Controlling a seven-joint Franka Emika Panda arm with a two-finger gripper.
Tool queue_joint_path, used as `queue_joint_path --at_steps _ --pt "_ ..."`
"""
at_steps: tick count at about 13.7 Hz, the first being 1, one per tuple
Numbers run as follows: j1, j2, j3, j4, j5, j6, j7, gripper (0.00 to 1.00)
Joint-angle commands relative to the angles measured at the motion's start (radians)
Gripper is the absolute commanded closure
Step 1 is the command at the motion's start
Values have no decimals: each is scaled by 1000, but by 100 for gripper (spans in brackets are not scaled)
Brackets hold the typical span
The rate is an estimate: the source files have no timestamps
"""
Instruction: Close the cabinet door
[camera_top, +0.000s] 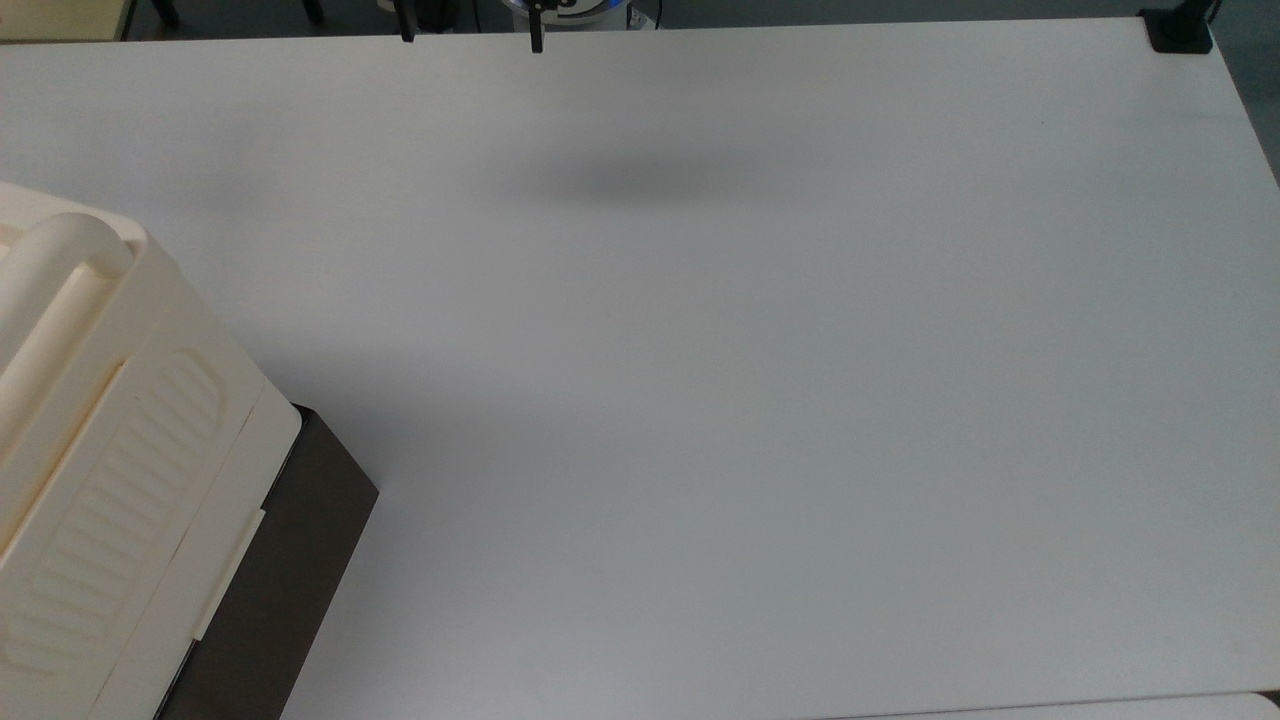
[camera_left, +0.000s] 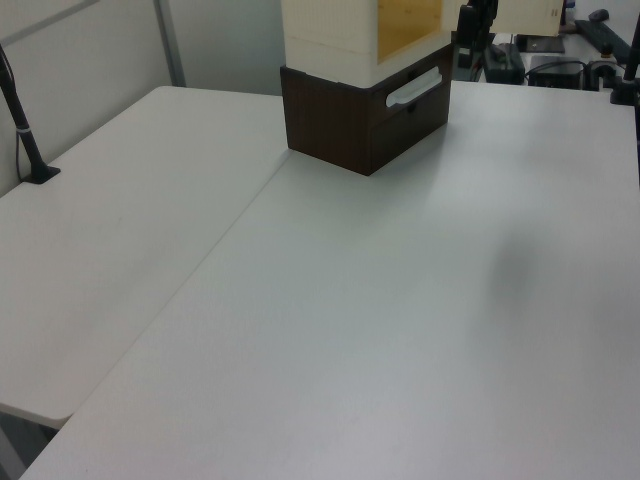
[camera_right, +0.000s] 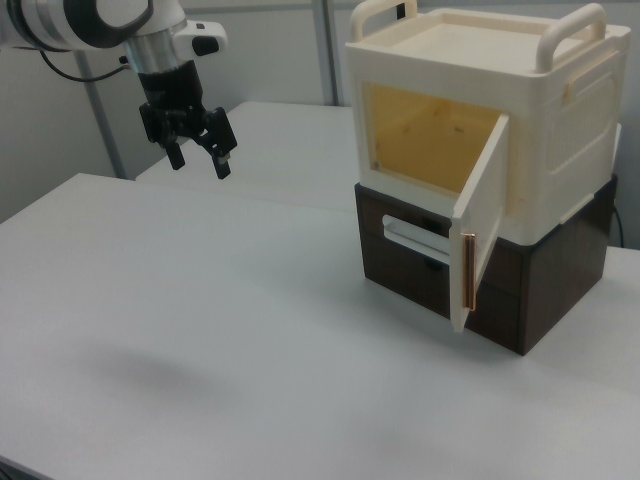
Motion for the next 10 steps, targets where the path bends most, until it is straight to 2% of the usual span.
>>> queue_joint_path --at_steps 1,3,4,5,6,7,8,10 --pt "13 -12 -15 -17 -15 17 -23 0" --pt "1 -21 -16 -18 -17 5 -109 0" --pt "-13 -29 -16 -24 -17 6 -189 4" --pt "-25 -33 -18 -26 -17 5 -260 17" --pt "-51 -39 -19 -26 -15 6 -270 39" --pt "-59 -47 -21 -26 -15 9 -267 57" --pt "-74 -50 -33 -21 -12 15 -260 81" --pt "-77 -55 -76 -18 0 23 -227 100"
